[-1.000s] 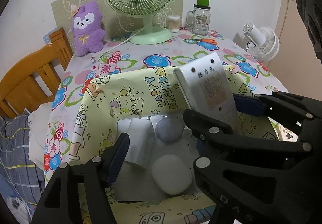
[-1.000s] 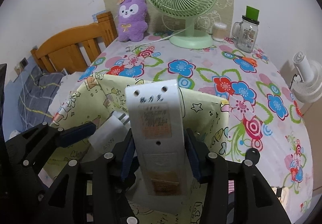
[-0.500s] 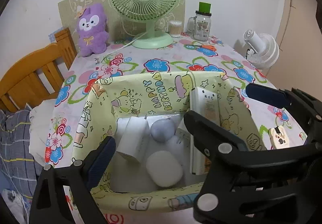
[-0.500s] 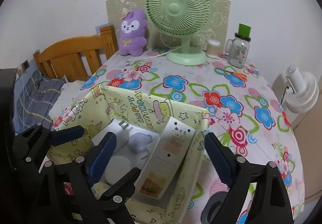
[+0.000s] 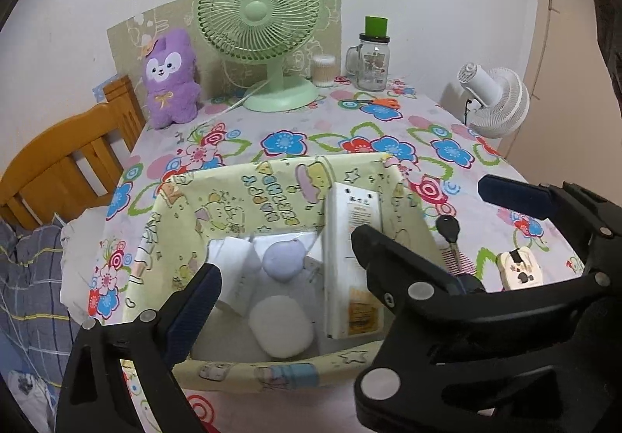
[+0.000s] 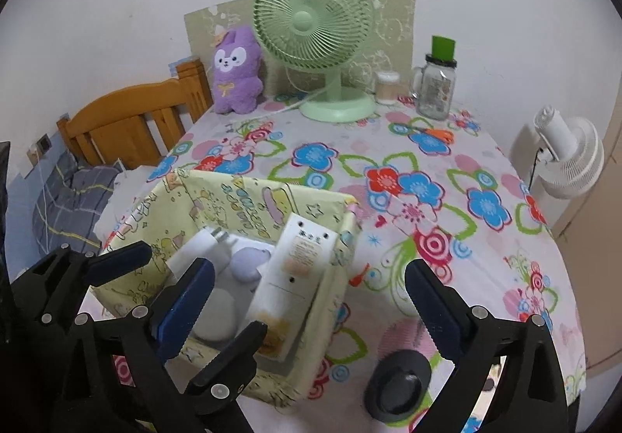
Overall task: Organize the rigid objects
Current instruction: 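Withdraw both grippers from the box back toward the table objects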
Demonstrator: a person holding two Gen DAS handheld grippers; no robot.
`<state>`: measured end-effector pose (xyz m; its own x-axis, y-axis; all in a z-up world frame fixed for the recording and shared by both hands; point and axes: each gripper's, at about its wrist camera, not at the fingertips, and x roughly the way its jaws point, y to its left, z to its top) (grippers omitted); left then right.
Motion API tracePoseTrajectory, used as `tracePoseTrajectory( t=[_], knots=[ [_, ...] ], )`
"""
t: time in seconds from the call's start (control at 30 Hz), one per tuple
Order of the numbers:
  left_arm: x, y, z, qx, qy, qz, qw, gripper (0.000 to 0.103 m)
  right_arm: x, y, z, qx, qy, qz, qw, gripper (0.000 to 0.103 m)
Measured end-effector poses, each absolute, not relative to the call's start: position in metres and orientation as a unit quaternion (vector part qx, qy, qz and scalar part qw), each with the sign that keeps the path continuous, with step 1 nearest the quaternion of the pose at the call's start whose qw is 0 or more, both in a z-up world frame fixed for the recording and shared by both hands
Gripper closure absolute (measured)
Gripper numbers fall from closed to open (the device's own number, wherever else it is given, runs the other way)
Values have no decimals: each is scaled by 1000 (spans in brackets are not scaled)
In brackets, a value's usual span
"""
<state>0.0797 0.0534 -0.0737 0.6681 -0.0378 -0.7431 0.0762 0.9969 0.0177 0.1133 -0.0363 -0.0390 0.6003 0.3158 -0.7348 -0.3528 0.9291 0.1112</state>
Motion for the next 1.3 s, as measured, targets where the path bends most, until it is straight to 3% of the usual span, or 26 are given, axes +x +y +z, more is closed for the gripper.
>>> tracePoseTrajectory(
  t=[1.3],
  knots=[
    [51,-23,-43,28,369,-46,928,0,76,-127,-7,-8,359,136,923,0]
  ],
)
